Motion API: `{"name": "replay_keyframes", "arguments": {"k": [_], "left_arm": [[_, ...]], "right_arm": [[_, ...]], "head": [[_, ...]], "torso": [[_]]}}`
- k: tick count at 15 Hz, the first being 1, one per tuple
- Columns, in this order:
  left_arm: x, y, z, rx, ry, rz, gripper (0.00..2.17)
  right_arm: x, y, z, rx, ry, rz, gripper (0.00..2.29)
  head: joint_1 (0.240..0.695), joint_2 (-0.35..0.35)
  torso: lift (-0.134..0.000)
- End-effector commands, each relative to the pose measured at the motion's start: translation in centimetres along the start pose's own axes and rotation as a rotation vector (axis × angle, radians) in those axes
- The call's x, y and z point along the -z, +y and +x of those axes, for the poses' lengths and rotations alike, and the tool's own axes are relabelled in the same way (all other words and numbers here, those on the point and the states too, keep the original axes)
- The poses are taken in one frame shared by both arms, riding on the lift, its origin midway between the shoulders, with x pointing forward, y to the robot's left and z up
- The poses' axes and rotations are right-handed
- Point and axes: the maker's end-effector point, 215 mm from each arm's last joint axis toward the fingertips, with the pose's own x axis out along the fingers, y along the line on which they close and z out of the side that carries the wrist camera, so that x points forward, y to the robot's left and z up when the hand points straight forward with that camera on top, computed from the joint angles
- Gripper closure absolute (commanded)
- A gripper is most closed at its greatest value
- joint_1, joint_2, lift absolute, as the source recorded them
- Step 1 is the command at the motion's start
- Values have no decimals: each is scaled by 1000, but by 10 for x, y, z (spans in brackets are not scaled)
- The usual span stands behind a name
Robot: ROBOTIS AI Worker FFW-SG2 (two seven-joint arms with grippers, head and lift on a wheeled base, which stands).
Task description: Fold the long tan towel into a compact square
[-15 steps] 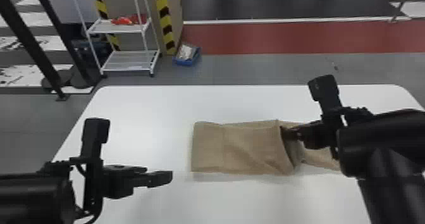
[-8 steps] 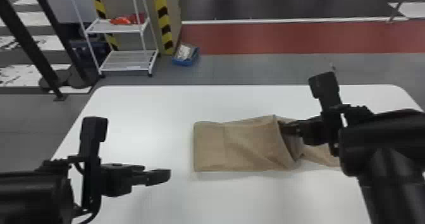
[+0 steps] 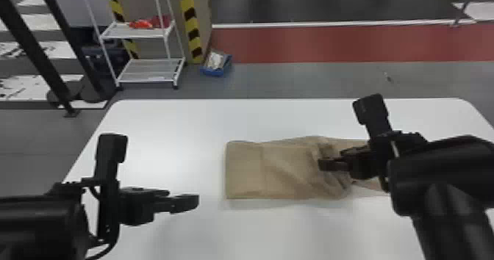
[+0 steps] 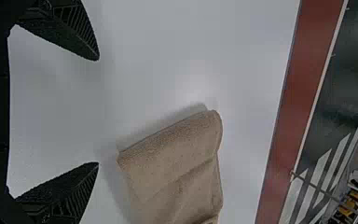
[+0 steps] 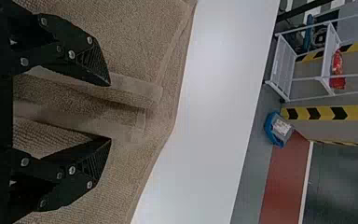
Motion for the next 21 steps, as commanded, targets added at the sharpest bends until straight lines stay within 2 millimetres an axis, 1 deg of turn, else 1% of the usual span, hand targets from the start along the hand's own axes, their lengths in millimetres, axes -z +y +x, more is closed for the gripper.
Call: {"name": "replay_keyframes", "arguments": {"k": [1, 4, 6, 8, 13, 18, 20, 21], "left_arm": [[0, 1, 0, -2, 1, 2, 83], [-1, 4, -2, -3, -1, 0, 83], [0, 5, -2, -2, 0, -3, 83], [1, 5, -1, -2, 0, -2, 83], [2, 4, 2, 1, 4, -1, 83], [2, 10, 3, -3, -2, 1, 83], [2, 9, 6, 1, -1, 5, 83], [1, 10, 6, -1, -2, 6, 83]], "right_arm": [[0, 11, 1, -15, -3, -11, 535], [-9, 16, -6, -30, -27, -8, 535], [-6, 13, -10, -27, -23, 10, 535], [0, 14, -9, -38, -17, 24, 535], [0, 16, -5, -35, -11, 6, 512], [-1, 9, -2, -19, 5, -2, 532], [4, 8, 3, -22, 26, -4, 795], [5, 7, 5, -22, 31, -3, 977]], "head": [[695, 90], [695, 102], [695, 110], [695, 111], [695, 107], [695, 113], [695, 112], [695, 109]], "torso": [[-125], [-125], [-125], [-125], [-125], [-125], [-125], [-125]]}}
